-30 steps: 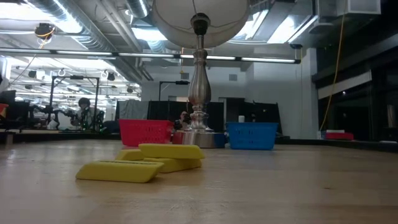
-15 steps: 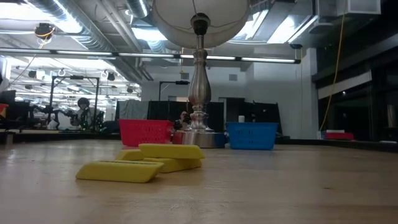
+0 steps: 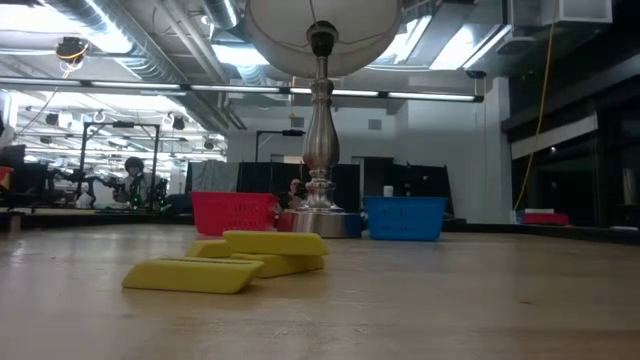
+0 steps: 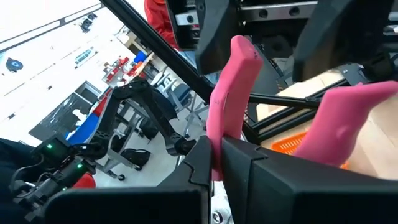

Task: Pick & Place School Supplies
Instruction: Put the pink hole puncher into the red basket

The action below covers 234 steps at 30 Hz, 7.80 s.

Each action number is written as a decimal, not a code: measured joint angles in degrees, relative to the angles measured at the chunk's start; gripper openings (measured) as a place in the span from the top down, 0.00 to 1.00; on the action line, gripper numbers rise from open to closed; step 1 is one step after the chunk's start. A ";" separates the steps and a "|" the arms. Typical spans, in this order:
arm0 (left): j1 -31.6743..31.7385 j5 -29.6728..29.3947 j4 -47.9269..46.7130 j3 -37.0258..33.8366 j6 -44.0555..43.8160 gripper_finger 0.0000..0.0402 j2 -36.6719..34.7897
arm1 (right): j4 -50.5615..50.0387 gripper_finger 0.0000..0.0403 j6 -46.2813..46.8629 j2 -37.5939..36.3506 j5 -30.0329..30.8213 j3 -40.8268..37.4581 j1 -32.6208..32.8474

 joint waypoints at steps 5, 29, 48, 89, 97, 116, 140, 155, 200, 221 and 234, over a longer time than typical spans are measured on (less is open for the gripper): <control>0.02 0.14 -0.02 0.00 -0.86 0.57 0.00 | 0.26 0.96 -0.01 0.00 0.62 0.00 -0.02; -2.28 -2.79 -21.19 -0.11 -2.18 0.93 -4.22 | 3.41 0.45 4.24 -0.22 -0.92 0.02 2.34; -4.32 -43.07 -67.11 0.00 -33.83 0.94 -11.93 | -23.50 0.50 19.55 -1.09 14.57 -0.07 11.93; 58.31 35.84 -20.75 -23.54 -12.28 0.94 -0.10 | -27.20 0.49 31.06 -1.09 38.48 -0.04 23.10; 59.97 35.66 -16.16 -23.41 -12.99 0.94 5.77 | -29.78 0.49 33.32 -1.73 39.26 -0.07 23.10; 59.98 32.94 -13.66 -23.41 -15.16 0.74 9.25 | -32.75 0.49 35.40 -2.82 40.82 -0.05 23.04; 60.49 31.54 -16.93 -23.52 -12.39 0.60 -0.49 | -34.15 0.49 35.88 -2.82 41.60 -0.07 23.04; 50.04 25.80 -30.10 -23.52 -6.52 0.57 -33.95 | -57.76 0.50 64.93 -2.51 11.03 -10.11 23.82; 16.15 2.96 -46.13 -17.35 -12.05 0.57 -37.71 | -27.84 0.90 48.21 2.71 12.25 -26.42 21.73; 5.39 12.26 -2.31 -17.38 -15.97 0.39 -13.69 | 11.97 0.90 0.62 2.36 -1.73 -1.80 7.07; 3.89 16.59 18.51 -14.10 -15.75 0.39 -2.36 | 32.71 0.90 3.68 9.38 -11.08 -1.77 1.80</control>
